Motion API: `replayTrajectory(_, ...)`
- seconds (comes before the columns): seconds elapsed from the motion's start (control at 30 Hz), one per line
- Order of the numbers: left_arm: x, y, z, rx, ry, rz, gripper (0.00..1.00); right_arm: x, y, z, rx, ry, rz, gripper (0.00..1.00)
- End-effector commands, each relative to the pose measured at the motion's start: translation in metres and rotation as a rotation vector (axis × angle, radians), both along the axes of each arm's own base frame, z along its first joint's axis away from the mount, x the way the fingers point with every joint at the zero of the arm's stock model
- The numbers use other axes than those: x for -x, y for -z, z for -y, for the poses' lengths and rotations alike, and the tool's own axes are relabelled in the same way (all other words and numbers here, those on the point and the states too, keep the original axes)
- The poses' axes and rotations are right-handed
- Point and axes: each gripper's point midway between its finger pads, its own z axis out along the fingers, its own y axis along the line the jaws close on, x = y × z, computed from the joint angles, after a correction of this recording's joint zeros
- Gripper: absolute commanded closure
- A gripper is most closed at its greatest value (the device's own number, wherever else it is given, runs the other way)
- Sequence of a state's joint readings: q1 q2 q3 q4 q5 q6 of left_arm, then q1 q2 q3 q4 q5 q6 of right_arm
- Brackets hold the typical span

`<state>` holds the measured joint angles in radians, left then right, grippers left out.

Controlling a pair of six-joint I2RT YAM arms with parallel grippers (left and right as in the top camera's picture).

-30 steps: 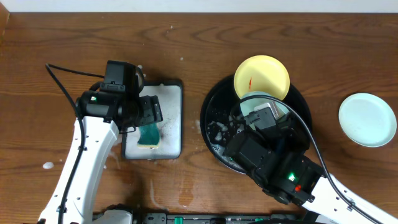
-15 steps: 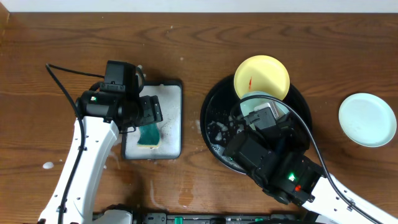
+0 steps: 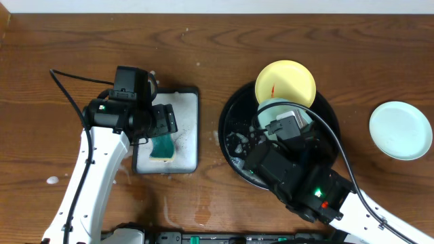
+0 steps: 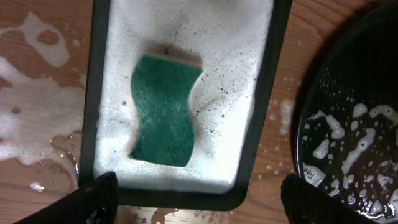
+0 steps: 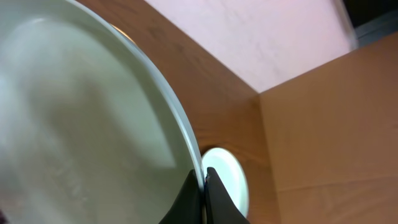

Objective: Clean dirty plates on tray and stack at the side
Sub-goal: 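Lift the second plate with the right gripper and stack it on the first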

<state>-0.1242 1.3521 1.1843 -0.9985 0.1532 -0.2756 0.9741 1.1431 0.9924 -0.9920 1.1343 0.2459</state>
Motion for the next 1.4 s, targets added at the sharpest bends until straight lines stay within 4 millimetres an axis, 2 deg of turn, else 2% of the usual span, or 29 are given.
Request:
replayTrajectory(0.0,-0.001,-0.004,0.000,0.002,0.007,0.007,0.16,-0.011,0.003,0.024,-0.077,0.136,0.023,0.99)
replayTrajectory(0.03,-0.001,-0.004,0.000,0.002,0.007,0.007,0.16,-0.016,0.011,0.031,-0.154,0.192,0.011,0.99)
replayTrajectory(0.07,-0.001,-0.004,0.000,0.002,0.007,0.007,0.16,-0.020,0.026,0.030,-0.231,0.195,-0.069,0.99)
replayTrajectory(0.1,-0.001,-0.004,0.000,0.002,0.007,0.007,0.16,-0.023,0.042,0.024,-0.278,0.146,-0.184,0.99)
replayTrajectory(0.13,-0.001,-0.004,0.000,0.002,0.007,0.007,0.16,-0.025,0.053,0.027,-0.305,0.126,-0.265,0.99)
replayTrajectory(0.2,-0.001,-0.004,0.000,0.002,0.007,0.007,0.16,-0.029,0.058,0.052,-0.414,0.246,-0.260,0.99)
replayTrajectory(0.23,-0.001,-0.004,0.000,0.002,0.007,0.007,0.16,-0.035,0.066,0.067,-0.540,0.313,-0.282,0.99)
replayTrajectory(0.37,-0.001,-0.004,0.000,0.002,0.007,0.007,0.16,-0.052,0.072,0.101,-0.859,0.360,-0.310,0.99)
replayTrajectory(0.47,-0.001,-0.004,0.000,0.002,0.007,0.007,0.16,-0.061,0.066,0.145,-1.057,0.412,-0.231,0.98)
replayTrajectory(0.5,-0.001,-0.004,0.000,0.002,0.007,0.007,0.16,-0.061,0.065,0.175,-1.107,0.473,-0.173,0.97)
replayTrajectory(0.6,-0.001,-0.004,0.000,0.002,0.007,0.007,0.16,-0.053,0.074,0.236,-1.136,0.641,-0.075,0.99)
replayTrajectory(0.7,-0.001,-0.004,0.000,0.002,0.007,0.007,0.16,-0.037,0.094,0.283,-1.202,0.835,-0.010,0.99)
replayTrajectory(0.8,-0.001,-0.004,0.000,0.002,0.007,0.007,0.16,-0.022,0.119,0.318,-1.264,1.012,0.035,0.99)
replayTrajectory(0.93,-0.001,-0.004,0.000,0.002,0.007,0.007,0.16,-0.005,0.152,0.348,-1.276,1.144,0.034,0.99)
replayTrajectory(0.97,-0.001,-0.004,0.000,0.002,0.007,0.007,0.16,-0.004,0.157,0.352,-1.276,1.153,0.027,0.99)
replayTrajectory(1.0,-0.001,-0.004,0.000,0.002,0.007,0.007,0.16,-0.003,0.161,0.354,-1.277,1.160,0.021,0.94)
replayTrajectory(1.03,-0.001,-0.004,0.000,0.002,0.007,0.007,0.16,-0.005,0.162,0.353,-1.290,1.151,0.018,0.80)
replayTrajectory(1.07,-0.001,-0.004,0.000,0.002,0.007,0.007,0.16,-0.014,0.159,0.347,-1.328,1.093,0.016,0.68)
replayTrajectory(1.1,-0.001,-0.004,0.000,0.002,0.007,0.007,0.16,-0.033,0.148,0.334,-1.399,0.962,0.008,0.60)
replayTrajectory(1.13,-0.001,-0.004,0.000,0.002,0.007,0.007,0.16,-0.044,0.140,0.325,-1.441,0.885,0.006,0.56)
replayTrajectory(1.17,-0.001,-0.004,0.000,0.002,0.007,0.007,0.16,-0.066,0.120,0.301,-1.514,0.711,-0.009,0.54)
replayTrajectory(1.23,-0.001,-0.004,0.000,0.002,0.007,0.007,0.16,-0.089,0.096,0.265,-1.553,0.514,-0.054,0.55)
replayTrajectory(1.3,-0.001,-0.004,0.000,0.002,0.007,0.007,0.16,-0.104,0.083,0.227,-1.503,0.369,-0.116,0.55)
replayTrajectory(1.37,-0.001,-0.004,0.000,0.002,0.007,0.007,0.16,-0.115,0.083,0.191,-1.396,0.264,-0.194,0.55)
